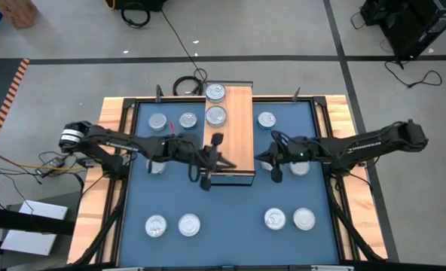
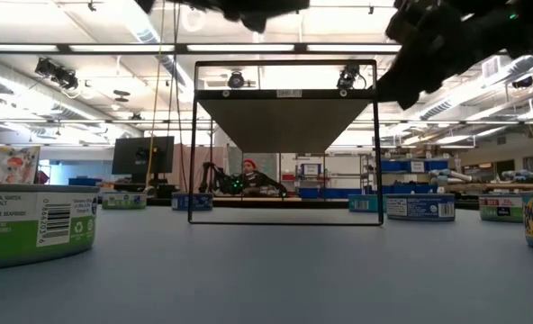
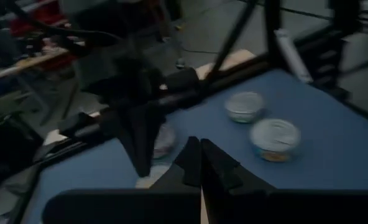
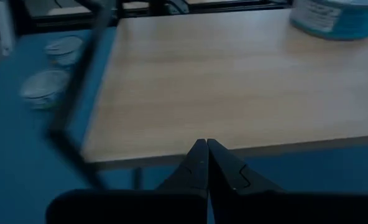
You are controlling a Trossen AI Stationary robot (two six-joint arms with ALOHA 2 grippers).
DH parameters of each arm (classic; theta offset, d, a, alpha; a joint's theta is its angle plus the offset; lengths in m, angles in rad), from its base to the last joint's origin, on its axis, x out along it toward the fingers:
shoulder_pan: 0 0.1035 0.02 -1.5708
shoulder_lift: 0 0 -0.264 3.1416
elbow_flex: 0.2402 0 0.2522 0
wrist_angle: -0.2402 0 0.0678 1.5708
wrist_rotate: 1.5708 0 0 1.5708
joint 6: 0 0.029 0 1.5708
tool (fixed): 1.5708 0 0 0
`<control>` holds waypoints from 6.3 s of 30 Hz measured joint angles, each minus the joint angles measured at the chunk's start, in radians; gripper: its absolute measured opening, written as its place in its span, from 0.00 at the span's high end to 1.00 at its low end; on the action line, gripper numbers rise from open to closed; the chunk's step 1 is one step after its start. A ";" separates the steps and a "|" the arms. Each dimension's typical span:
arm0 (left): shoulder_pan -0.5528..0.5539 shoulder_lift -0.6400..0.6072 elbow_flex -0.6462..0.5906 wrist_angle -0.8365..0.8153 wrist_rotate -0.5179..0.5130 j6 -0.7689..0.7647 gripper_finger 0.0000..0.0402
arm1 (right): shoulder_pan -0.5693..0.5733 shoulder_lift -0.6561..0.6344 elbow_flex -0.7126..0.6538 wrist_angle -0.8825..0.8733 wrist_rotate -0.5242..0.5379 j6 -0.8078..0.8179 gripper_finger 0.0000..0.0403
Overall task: Stack canned seafood by type on shelf
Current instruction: Put the green tuna can on the shelf
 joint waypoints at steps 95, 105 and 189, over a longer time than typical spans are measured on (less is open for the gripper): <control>-0.463 0.331 0.005 0.484 -0.411 -0.185 1.00 | 0.997 0.451 0.393 -0.805 0.228 1.003 0.82; -0.461 0.331 0.012 0.509 -0.435 -0.182 1.00 | 0.960 0.451 0.393 -0.775 0.233 0.993 0.59; -0.418 0.302 0.011 0.474 -0.089 -0.147 1.00 | 0.886 1.000 0.826 -1.371 0.117 1.029 0.70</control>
